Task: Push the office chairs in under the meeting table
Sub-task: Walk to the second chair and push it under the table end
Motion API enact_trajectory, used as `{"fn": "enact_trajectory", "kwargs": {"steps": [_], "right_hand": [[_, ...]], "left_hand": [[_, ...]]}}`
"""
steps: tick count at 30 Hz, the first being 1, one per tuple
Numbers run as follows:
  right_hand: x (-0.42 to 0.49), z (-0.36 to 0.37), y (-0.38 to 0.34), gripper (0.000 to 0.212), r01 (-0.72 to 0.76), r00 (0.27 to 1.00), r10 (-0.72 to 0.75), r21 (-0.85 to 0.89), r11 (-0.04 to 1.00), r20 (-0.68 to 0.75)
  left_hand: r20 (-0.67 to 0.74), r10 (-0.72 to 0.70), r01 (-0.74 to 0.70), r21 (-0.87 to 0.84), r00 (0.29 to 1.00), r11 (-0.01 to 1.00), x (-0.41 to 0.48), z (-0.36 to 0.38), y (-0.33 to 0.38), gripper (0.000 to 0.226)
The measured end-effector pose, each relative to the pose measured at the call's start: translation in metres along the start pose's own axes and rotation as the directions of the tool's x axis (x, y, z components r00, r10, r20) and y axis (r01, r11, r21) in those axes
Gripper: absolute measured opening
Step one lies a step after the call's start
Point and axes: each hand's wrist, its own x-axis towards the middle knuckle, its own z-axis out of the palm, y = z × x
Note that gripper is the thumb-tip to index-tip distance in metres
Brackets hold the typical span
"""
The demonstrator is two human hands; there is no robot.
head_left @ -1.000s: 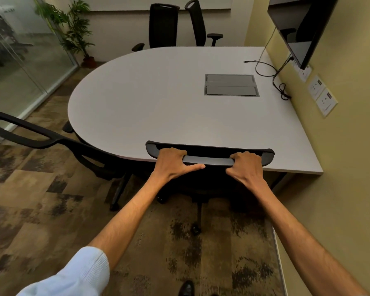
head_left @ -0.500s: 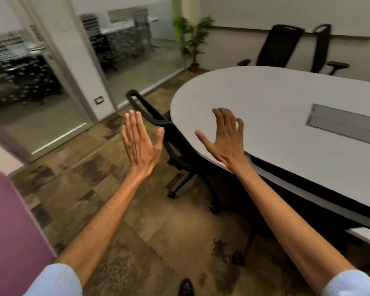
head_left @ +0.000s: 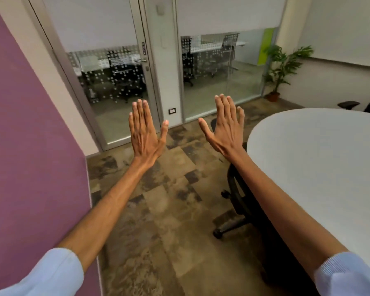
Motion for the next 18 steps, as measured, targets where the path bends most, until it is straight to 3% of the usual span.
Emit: {"fn": "enact_trajectory", "kwargs": {"steps": [5, 18], "right_hand": [[0.077, 0.08, -0.016, 0.082, 0.036, 0.998, -0.035, -0.008, 0.999, 0.051], [0.251, 0.235, 0.026, 0.083, 0.045, 0.999, -0.045, 0.007, 0.999, -0.012]], "left_hand": [[0.015, -0.022, 0.022, 0.026, 1.0, 0.999, 0.072, 0.048, -0.056, 0.078], [0.01, -0.01, 0.01, 0.047, 1.0, 0.999, 0.232, 0.198, -0.101, 0.082]]}}
